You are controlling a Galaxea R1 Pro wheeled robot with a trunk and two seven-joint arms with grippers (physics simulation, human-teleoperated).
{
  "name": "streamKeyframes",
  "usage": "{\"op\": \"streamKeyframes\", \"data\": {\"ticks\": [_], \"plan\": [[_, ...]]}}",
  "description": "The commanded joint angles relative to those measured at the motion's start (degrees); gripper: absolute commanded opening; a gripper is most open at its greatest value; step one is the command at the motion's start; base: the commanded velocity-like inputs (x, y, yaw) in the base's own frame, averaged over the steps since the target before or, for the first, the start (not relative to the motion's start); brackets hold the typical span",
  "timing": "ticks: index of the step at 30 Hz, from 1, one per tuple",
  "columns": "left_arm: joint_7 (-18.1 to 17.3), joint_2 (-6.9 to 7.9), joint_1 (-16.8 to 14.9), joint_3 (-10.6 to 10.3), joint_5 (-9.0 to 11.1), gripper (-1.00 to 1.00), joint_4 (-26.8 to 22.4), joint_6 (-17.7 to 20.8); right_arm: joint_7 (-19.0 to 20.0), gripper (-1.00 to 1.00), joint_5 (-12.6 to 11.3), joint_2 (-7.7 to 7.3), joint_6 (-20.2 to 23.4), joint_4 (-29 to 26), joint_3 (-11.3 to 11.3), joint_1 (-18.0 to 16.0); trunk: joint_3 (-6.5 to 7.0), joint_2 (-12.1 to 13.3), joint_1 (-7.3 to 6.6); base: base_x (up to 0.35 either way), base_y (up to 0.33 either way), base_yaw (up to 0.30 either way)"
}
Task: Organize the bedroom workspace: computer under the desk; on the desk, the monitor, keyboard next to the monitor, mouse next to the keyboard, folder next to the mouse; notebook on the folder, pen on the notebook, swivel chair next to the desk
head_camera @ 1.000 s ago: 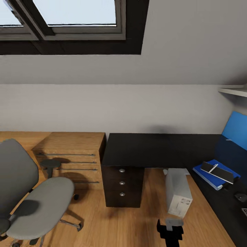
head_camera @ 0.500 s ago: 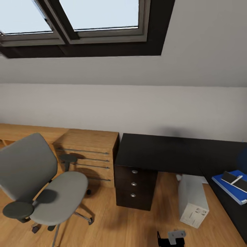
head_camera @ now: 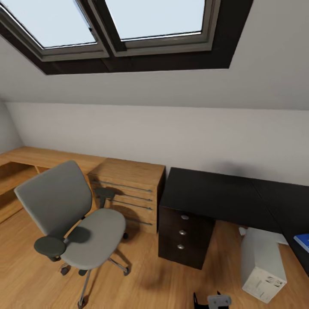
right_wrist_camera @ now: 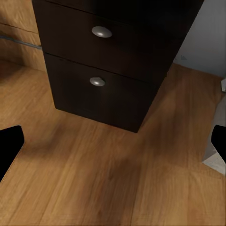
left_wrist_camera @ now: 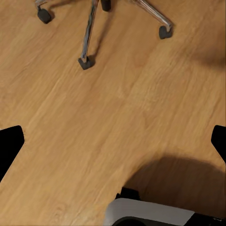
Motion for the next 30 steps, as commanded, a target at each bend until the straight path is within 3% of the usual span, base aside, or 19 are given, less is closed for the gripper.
{"op": "streamKeyframes", "data": {"ticks": [1,4,5,6,9,14,30], "plan": [[0.54,0.02,-0.02,-0.49,0.01,1.0,-0.07,-1.42,-1.29,1.0,-0.05,0.21,-1.19,0.12,0.51,0.27,-0.08,-0.06,0.01,0.0,0.0,0.279],[0.53,0.0,0.0,-0.49,-0.01,1.0,-0.02,-6.95,-3.43,1.0,0.21,0.42,-4.56,0.1,0.58,1.23,-0.08,-0.06,0.01,0.0,0.0,0.279],[0.5,-0.02,-0.01,-0.5,-0.01,1.0,-0.01,-9.72,-3.92,1.0,0.26,0.49,-6.29,0.1,0.6,1.75,-0.08,-0.06,0.01,0.0,0.0,0.279],[0.42,-0.24,0.05,-0.54,-0.04,1.0,0.0,-15.61,-4.5,1.0,0.56,0.57,-10.48,0.1,0.62,2.85,-0.09,-0.06,0.01,0.0,0.0,0.278],[0.32,-0.58,0.92,-0.55,-0.08,1.0,0.54,-21.18,-4.71,1.0,0.79,0.58,-14.78,0.1,0.63,3.87,-0.14,-0.06,0.01,0.0,0.0,0.276],[0.32,-1.34,1.73,-0.54,-0.1,1.0,1.08,-21.18,-4.78,1.0,0.86,0.53,-16.97,0.1,0.61,4.37,-0.3,-0.06,0.01,0.0,0.0,0.268],[0.4,-1.33,1.83,-0.27,-0.02,1.0,1.15,-21.18,-4.84,1.0,0.81,0.39,-16.85,0.01,0.49,4.43,-0.85,-0.06,0.01,-0.053,0.0,0.264]]}}
